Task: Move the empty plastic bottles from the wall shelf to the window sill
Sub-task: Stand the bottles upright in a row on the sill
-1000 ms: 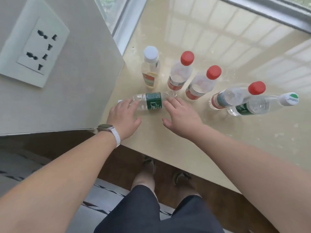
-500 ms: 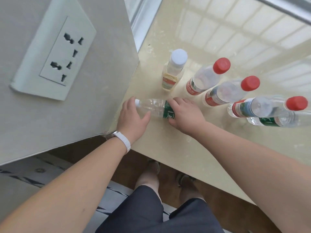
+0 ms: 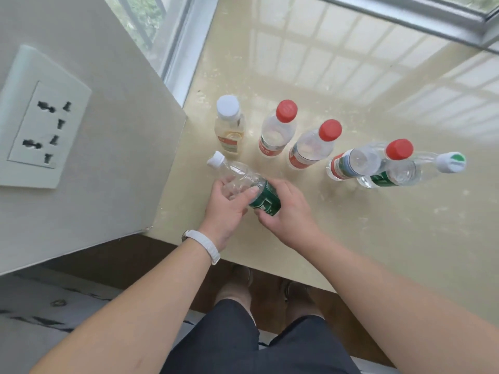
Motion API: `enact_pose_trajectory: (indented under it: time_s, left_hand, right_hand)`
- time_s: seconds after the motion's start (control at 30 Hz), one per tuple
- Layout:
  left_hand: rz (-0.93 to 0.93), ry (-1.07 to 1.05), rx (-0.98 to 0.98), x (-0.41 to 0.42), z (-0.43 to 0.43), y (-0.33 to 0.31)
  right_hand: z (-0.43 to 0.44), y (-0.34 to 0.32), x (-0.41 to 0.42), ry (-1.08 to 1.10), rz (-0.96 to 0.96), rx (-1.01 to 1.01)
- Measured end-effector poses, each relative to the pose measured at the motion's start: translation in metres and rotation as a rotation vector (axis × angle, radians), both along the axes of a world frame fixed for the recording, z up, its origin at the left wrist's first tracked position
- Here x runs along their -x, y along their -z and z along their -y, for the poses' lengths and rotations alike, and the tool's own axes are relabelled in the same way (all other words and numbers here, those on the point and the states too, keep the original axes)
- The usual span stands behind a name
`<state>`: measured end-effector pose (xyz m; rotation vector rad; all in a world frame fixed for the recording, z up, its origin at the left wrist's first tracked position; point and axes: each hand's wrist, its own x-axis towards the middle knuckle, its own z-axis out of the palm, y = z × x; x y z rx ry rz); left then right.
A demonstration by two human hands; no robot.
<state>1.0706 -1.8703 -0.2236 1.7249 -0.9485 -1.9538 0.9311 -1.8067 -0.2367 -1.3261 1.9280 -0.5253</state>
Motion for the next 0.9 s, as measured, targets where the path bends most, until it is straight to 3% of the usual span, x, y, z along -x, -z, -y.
enact_pose_trajectory:
  time_s: [0.3,0.53,0.9]
  left_hand:
    - [0.046,0.241,0.28,0.045,-0.045,-0.038]
    - [0.019,0.51,0.402,0.127,-0.08,-0.061]
    - [0.048,0.737,0.498,0.25,-0.119,-0.042]
  right_hand:
    - [-0.064,-0.032,0.051,0.128,0.175,-0.078]
    - [-0.113,-0.035,0.11,0.597,0.414,-0.169]
    - [-0.171,-0.015,0.217,0.916,0.618,-0.187]
